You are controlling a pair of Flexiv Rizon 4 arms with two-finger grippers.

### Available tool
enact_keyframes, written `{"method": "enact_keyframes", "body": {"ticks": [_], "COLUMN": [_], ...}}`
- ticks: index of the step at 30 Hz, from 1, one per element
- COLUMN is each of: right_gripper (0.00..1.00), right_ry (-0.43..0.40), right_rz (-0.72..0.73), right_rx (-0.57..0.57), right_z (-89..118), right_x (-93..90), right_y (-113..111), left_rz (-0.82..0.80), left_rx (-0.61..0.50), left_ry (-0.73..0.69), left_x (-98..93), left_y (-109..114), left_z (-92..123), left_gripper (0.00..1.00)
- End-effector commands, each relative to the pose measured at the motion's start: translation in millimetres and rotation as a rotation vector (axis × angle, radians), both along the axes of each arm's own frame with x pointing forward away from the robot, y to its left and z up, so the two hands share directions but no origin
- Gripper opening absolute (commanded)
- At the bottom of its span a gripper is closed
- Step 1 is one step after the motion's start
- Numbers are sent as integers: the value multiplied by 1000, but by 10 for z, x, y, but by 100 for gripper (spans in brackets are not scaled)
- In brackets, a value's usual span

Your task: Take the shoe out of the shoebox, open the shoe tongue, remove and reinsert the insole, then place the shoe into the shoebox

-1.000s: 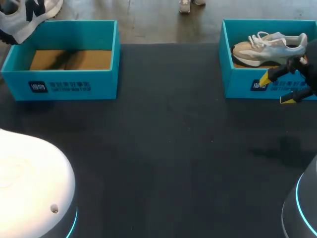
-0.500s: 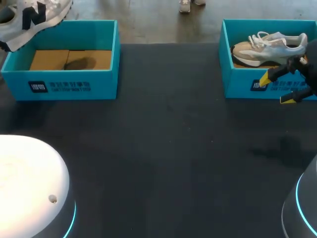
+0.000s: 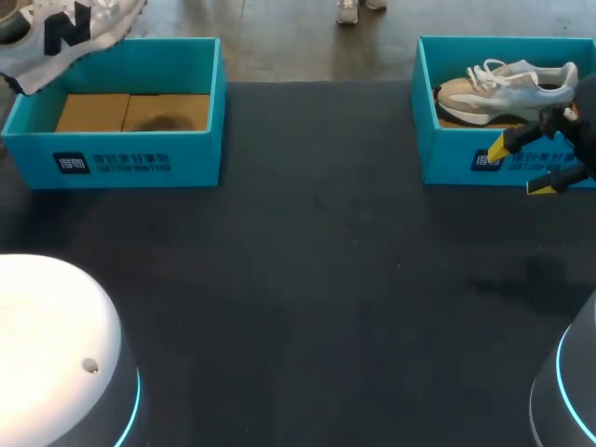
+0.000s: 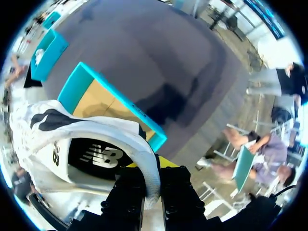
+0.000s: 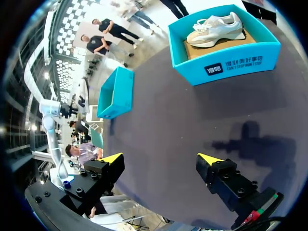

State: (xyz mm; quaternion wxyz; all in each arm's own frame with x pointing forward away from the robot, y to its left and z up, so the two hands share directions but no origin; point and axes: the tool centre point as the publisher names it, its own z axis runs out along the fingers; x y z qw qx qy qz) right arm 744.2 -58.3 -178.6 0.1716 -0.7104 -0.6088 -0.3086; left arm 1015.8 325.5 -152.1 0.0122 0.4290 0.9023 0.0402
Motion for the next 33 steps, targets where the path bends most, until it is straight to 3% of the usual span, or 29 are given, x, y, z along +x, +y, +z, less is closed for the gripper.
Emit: {"method": "enact_keyframes", "body": {"ticks": [1, 13, 33], "right_gripper": [100, 100, 100], "right_ry": [1, 1, 1], "right_rz": [-2, -2, -2], "right_rx": [-3, -3, -3], "right_z": [0, 0, 0], "right_x": [-2, -2, -2], "right_y": [8, 8, 8], "left_rz": [-234, -469, -495], "left_rx": [36, 117, 157], "left_ry": [-88, -201, -104], "left_x": [44, 52, 456], "left_y": [106, 147, 53], "left_z": [-91, -203, -320], "left_gripper": [0, 0, 0]}}
